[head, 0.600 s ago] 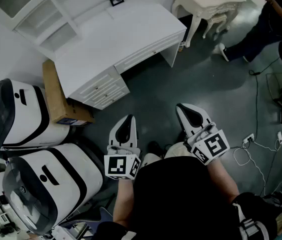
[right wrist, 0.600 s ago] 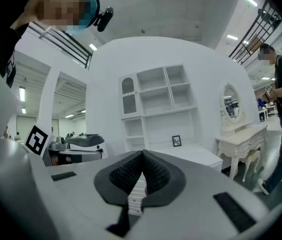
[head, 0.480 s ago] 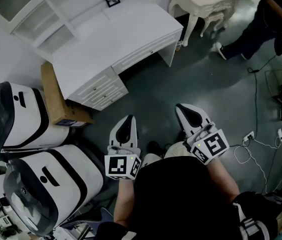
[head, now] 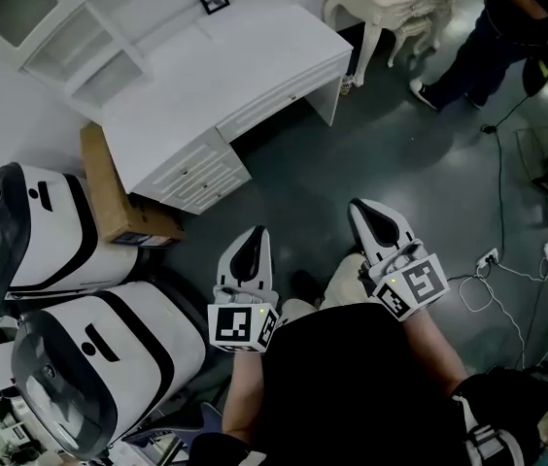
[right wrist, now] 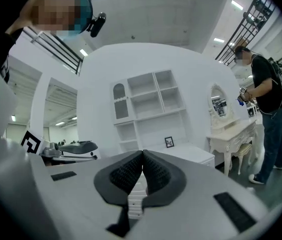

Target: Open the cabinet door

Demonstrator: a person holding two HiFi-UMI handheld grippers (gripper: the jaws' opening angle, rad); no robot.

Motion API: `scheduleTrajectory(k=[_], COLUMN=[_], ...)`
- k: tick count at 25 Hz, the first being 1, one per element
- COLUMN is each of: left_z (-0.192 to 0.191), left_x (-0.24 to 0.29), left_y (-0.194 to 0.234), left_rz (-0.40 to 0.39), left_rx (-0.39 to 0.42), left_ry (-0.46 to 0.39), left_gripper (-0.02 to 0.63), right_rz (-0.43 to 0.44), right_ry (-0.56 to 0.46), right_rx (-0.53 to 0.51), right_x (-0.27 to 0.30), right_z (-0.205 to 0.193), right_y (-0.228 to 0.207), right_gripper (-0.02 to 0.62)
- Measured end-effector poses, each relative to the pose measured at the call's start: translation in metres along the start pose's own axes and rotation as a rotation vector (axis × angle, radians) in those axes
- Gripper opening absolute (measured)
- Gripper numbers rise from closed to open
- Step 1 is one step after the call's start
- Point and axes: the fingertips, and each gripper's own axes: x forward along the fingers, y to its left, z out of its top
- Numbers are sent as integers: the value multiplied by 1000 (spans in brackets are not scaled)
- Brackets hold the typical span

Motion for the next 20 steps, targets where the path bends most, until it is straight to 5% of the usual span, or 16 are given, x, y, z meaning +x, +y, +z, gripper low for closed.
scheduleTrajectory(k=[10, 20], left_z=[-19, -1], left_x=[7, 62], left_y=[14, 64], left_rz=[22, 85], left_rx=[-41, -50], left_ry=[42, 46], left_gripper=[31, 31], right_rz=[-5, 57], right_ry=[74, 106], right_rx=[36, 8], right_x=[23, 110], right_z=[-25, -23], right_y=[-12, -37], right_gripper=[15, 15])
